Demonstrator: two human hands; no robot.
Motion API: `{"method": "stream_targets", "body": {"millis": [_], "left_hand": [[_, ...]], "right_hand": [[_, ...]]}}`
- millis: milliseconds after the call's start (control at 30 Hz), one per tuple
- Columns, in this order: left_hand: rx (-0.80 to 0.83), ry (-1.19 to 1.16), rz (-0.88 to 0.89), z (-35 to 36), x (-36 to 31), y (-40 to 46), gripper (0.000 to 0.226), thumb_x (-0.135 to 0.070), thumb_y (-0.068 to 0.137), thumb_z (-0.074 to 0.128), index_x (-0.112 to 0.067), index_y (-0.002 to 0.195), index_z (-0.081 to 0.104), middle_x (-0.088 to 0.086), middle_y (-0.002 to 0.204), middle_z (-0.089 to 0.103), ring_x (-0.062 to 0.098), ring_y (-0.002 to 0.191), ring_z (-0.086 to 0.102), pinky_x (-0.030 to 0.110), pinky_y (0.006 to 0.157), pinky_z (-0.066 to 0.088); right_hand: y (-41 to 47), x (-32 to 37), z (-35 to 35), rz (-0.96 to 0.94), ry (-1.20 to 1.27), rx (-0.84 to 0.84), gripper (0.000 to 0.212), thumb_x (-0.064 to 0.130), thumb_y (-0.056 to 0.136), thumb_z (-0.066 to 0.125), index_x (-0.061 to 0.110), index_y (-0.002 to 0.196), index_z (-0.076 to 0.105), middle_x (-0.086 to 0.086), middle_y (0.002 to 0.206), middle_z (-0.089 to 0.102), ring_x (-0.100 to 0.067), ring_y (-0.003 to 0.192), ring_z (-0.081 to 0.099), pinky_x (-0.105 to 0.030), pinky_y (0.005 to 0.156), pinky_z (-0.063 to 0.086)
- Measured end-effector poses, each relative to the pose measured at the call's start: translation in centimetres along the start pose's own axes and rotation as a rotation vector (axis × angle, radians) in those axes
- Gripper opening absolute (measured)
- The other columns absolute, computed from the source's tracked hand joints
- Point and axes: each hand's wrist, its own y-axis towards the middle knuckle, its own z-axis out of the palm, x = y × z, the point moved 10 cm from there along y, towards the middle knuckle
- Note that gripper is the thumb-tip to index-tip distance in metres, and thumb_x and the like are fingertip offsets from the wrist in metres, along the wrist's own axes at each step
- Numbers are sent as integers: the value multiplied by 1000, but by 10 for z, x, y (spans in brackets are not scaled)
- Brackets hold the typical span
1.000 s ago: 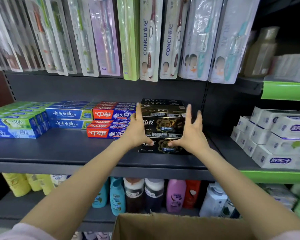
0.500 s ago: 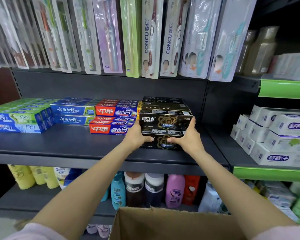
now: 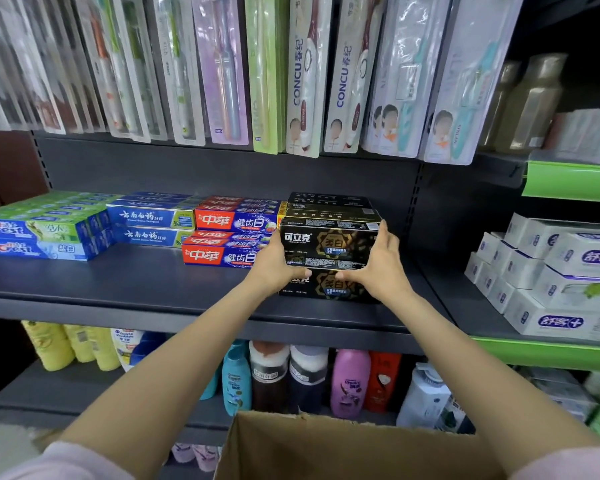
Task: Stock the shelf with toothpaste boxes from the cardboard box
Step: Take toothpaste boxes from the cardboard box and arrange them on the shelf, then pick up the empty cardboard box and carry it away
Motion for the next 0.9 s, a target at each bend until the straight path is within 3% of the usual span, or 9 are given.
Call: {"method": "stream_targets", "body": {"millis": [133,267,367,467,633,767,900], "left_hand": [[5,32,-15,2,2,-2,85,-15,72,80,-13,140,29,6,132,54,22,123,51,32,99,42],[-121,123,10,-8,-4,-11,88,-17,72,80,-8,142,27,11,135,47,26,127,44,37,105,39],[-236,236,44,-19,-16,-27,77,-17,77,75,-8,139,30,14,134,41,28,124,43,38,99,42],[-288,353,109,-21,-31,-47,52,-18,82,68,-12,126,41,11,124,44,27,113,48,38,85,46],[-94,327,149,-1,-31,-73,19,-22,87,56,-15,104,54,4,101,61,24,95,58,36,73,48],[108,339,63,16,0,-105,3,-25,84,56,-23,83,58,7,97,69,28,96,62,38,81,52],[302,358,55,37,40,-155,11,-20,85,55,-15,82,64,12,91,71,30,88,65,37,81,53]], "right_hand": [[-6,2,-2,-20,-52,-14,128,34,64,84,12,150,-8,-11,154,7,-26,143,17,-39,113,29],[-22,23,-14,-148,-272,-86,103,38,71,79,14,149,15,-11,154,4,-27,143,13,-40,111,33],[-39,38,-22,-242,-306,-120,75,35,80,72,16,141,33,-6,149,20,-24,137,23,-37,102,41],[-59,48,-25,-291,-292,-94,45,30,88,63,18,129,49,-1,130,44,-19,122,42,-31,91,44],[-92,48,-12,-204,-224,50,22,25,90,58,18,111,63,0,105,65,-20,101,60,-37,86,51],[-134,36,17,-105,-292,230,24,27,91,57,19,113,62,-3,107,68,-22,101,62,-37,83,52],[-194,16,60,7,-384,408,25,25,90,58,15,112,65,-9,111,66,-28,105,60,-38,87,49]]}}
